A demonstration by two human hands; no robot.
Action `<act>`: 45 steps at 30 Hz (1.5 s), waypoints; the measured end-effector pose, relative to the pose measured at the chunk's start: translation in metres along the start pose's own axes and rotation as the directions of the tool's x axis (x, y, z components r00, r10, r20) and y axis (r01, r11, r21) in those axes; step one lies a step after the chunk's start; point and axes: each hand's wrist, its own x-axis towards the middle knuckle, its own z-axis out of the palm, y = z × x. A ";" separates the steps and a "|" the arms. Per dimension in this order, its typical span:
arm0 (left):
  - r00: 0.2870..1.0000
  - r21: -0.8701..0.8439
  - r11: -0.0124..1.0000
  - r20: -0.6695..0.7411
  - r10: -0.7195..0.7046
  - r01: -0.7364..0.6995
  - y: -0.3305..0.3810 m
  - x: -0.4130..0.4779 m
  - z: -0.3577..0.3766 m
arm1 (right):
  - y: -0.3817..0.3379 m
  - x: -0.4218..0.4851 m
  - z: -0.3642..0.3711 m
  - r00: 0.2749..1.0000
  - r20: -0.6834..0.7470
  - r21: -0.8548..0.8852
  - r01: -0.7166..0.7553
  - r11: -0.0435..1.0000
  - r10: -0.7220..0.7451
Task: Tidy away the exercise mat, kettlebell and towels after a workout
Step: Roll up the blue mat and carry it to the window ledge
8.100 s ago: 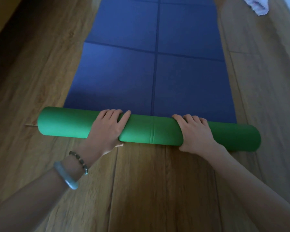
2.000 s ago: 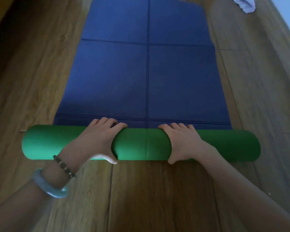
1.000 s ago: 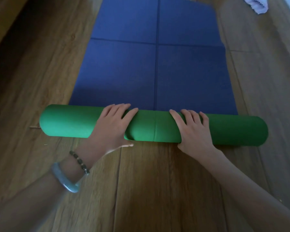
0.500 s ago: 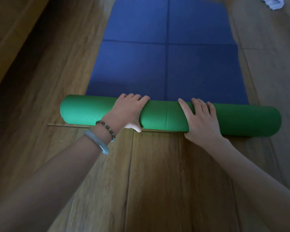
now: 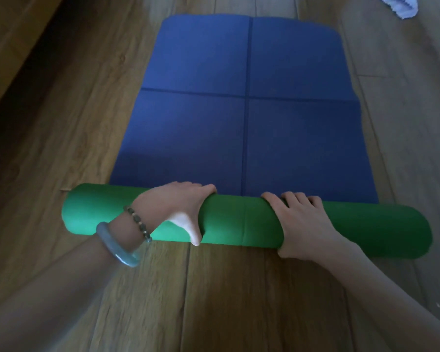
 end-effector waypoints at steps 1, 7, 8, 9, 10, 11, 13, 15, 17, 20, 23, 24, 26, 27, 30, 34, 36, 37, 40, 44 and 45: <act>1.000 -0.019 1.000 0.001 0.007 -0.007 -0.001 -0.001 0.000 | 0.001 0.000 -0.001 1.000 0.016 0.011 0.005 1.000 -0.005; 0.911 0.135 0.982 -0.374 0.176 -0.134 -0.004 -0.017 0.011 | 0.014 0.021 -0.018 0.980 0.193 0.127 0.022 0.992 -0.046; 0.862 0.194 0.973 -0.464 0.203 -0.125 -0.002 -0.019 0.021 | 0.017 0.026 -0.022 0.972 0.230 0.149 0.019 0.989 -0.053; 0.822 0.245 0.966 -0.530 0.207 -0.085 0.003 -0.020 0.031 | 0.019 0.030 -0.026 0.962 0.267 0.173 0.012 0.985 -0.059; 0.807 0.278 0.960 -0.560 0.186 -0.029 0.008 -0.019 0.039 | 0.021 0.035 -0.030 0.953 0.297 0.199 0.006 0.980 -0.066; 0.802 0.292 0.956 -0.577 0.156 0.024 0.012 -0.016 0.045 | 0.023 0.039 -0.033 0.943 0.324 0.224 -0.003 0.975 -0.071; 0.798 0.284 0.956 -0.591 0.116 0.072 0.014 -0.007 0.050 | 0.025 0.045 -0.037 0.928 0.365 0.255 -0.027 0.967 -0.070; 0.810 0.281 0.956 -0.578 0.100 0.083 0.015 -0.002 0.044 | 0.025 0.044 -0.038 0.938 0.347 0.227 -0.063 0.972 -0.021; 0.854 0.285 0.955 -0.514 0.076 0.086 0.013 0.002 0.031 | 0.021 0.033 -0.031 0.973 0.224 0.175 -0.098 0.980 0.057; 0.917 0.228 0.972 -0.396 0.039 0.057 0.008 0.014 0.004 | 0.004 0.006 -0.009 0.990 -0.048 0.115 -0.124 0.986 0.130; 0.957 0.139 0.990 -0.288 0.021 0.020 0.001 0.023 -0.018 | -0.001 -0.003 0.021 0.956 -0.240 0.037 -0.163 0.986 0.167; 0.964 0.122 0.992 -0.266 0.015 0.019 -0.001 0.025 -0.020 | 0.001 0.000 0.027 0.943 -0.285 0.023 -0.174 0.985 0.173; 0.960 0.125 0.992 -0.281 0.012 0.024 -0.002 0.026 -0.020 | 0.006 0.008 0.032 0.925 -0.332 0.008 -0.193 0.981 0.185; 0.948 0.136 0.990 -0.317 0.014 0.031 -0.004 0.024 -0.018 | 0.007 0.012 0.032 0.923 -0.336 0.006 -0.195 0.981 0.185; 0.862 0.145 0.988 -0.506 0.025 0.057 -0.005 0.012 -0.005 | 0.012 0.023 0.021 0.932 -0.317 0.001 -0.186 0.983 0.177; 0.720 0.236 0.963 -0.691 0.074 0.128 0.001 0.004 0.031 | 0.023 0.035 0.005 0.968 -0.210 0.014 -0.137 0.990 0.137; 0.723 0.257 0.951 -0.689 0.057 0.170 0.000 0.010 0.039 | 0.027 0.041 -0.003 0.976 -0.177 0.027 -0.121 0.992 0.124; 0.722 0.261 0.948 -0.690 0.052 0.182 -0.001 0.013 0.038 | 0.029 0.044 -0.007 0.980 -0.160 0.035 -0.114 0.993 0.118; 0.722 0.284 0.937 -0.690 0.052 0.204 -0.006 0.023 0.030 | 0.031 0.049 -0.011 0.981 -0.149 0.034 -0.122 0.992 0.126; 0.789 0.312 0.931 -0.612 0.045 0.190 -0.013 0.030 0.010 | 0.026 0.045 0.013 0.910 -0.402 -0.055 -0.132 0.990 0.100; 0.810 0.309 0.934 -0.586 0.039 0.179 -0.015 0.033 0.004 | 0.025 0.047 0.017 0.893 -0.439 -0.051 -0.137 0.989 0.101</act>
